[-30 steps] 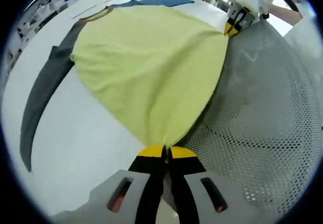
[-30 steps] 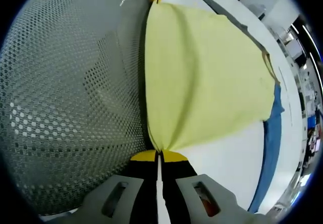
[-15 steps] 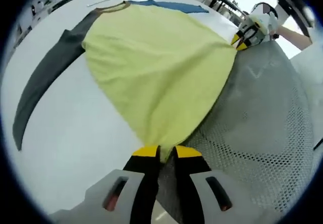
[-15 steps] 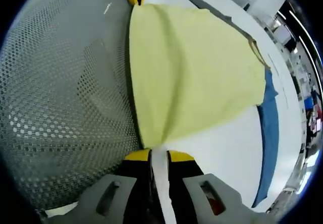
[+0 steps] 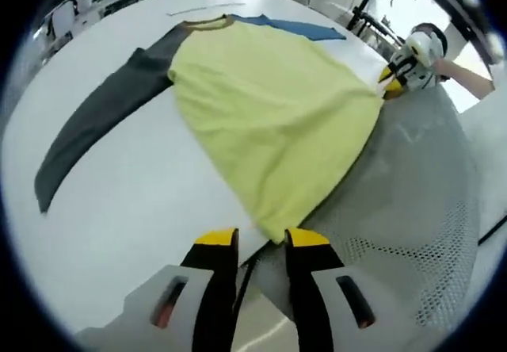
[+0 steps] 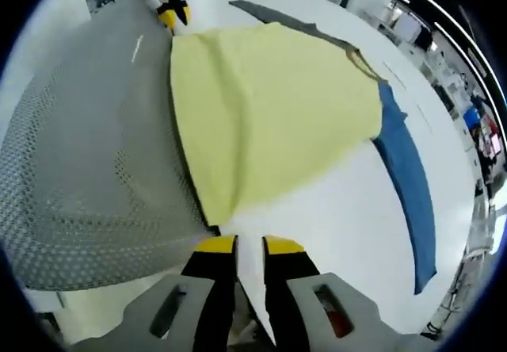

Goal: Fold the garment on the visible template until the final outline fits inside the template.

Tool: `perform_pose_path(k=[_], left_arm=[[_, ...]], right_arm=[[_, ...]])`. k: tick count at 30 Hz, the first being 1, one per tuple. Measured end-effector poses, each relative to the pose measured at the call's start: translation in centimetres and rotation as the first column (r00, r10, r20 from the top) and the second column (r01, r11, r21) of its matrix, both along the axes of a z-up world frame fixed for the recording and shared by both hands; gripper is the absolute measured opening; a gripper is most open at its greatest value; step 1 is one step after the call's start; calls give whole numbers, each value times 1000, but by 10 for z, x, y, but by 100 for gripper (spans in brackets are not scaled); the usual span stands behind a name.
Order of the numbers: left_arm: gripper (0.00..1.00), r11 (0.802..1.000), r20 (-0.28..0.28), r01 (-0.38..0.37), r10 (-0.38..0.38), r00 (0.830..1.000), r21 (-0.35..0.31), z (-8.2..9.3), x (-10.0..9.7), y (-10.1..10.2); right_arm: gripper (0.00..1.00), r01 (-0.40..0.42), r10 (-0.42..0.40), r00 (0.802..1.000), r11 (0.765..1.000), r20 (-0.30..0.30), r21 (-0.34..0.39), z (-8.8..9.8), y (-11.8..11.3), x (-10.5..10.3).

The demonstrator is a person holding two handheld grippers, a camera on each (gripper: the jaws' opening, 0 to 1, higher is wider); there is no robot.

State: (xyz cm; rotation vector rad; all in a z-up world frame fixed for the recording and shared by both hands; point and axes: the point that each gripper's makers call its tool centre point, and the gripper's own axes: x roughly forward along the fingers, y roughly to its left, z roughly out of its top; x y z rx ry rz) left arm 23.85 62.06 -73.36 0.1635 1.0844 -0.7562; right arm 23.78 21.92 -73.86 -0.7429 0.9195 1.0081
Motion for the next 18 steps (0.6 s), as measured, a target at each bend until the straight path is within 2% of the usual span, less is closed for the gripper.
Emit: perform_pose_path(k=[2,5,8,11,16,18], left_arm=[[24,999,20,-42,43,999,-34,8,5,-2],[27,995,42,-79,81,996,-61,18,10,-4],[30,1000,101,-4,5,995,-2,29,9,-6],[35,1000,114,5,-4,994,-13,40,7,-14],[46,998,133,-28,34,991,-47,51,13,-18],[50,996,140,-65,74,987,-68,57,15,-18]], right_arm=[[14,28,-28,999,1000,17,12,5,-3,3],[19,122,-125,991,988,36,93,20,-1,9],[23,183,-195,979,969,55,165,35,1,15],[30,213,-231,970,958,73,191,46,-1,18],[40,267,-296,951,933,91,240,63,-2,23],[44,304,-342,935,907,89,291,74,1,26]])
